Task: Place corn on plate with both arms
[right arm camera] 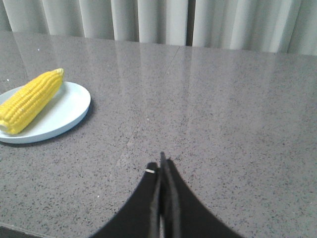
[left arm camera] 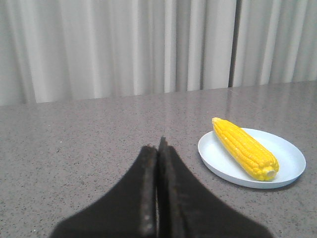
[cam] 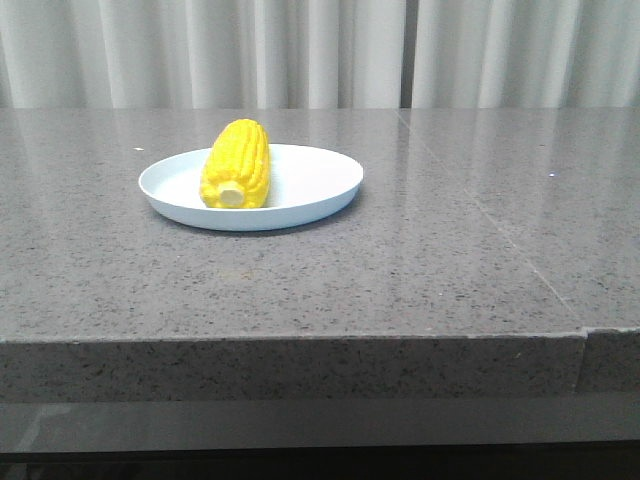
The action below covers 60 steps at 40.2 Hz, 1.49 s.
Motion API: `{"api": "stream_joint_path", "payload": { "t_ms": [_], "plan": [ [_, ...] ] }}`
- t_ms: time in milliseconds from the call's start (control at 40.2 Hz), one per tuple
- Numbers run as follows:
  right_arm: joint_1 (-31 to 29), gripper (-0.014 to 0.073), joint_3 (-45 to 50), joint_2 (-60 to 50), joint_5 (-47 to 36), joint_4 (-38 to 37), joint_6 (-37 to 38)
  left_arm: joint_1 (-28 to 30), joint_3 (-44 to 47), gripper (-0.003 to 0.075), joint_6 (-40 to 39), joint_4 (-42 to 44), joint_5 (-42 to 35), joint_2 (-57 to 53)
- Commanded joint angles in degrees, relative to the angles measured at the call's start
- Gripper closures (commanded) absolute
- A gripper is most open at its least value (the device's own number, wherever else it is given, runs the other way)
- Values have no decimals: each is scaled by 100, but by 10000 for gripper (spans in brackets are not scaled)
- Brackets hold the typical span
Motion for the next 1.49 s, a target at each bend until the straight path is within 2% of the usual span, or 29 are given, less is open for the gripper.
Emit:
{"api": "stream_joint_path", "payload": {
  "t_ms": [0,969,1118,1292,1466],
  "plan": [
    [-38,662,-124,-20,-482,-47,-47,-34,-131,741,-61,10,-491,91],
    [-38,662,-124,-20,-480,-36,-47,-34,-131,741,-51,105,-491,91],
    [-38,662,-124,-20,-480,-36,-47,-13,84,741,439,18,-532,80],
    [-38,662,-124,-20,-475,-36,-47,404,426,741,699,-432,-736,-153],
    [-38,662,-124,-20,-481,-36,-47,1014,990,741,756,-826,-1442,-243]
  ]
}}
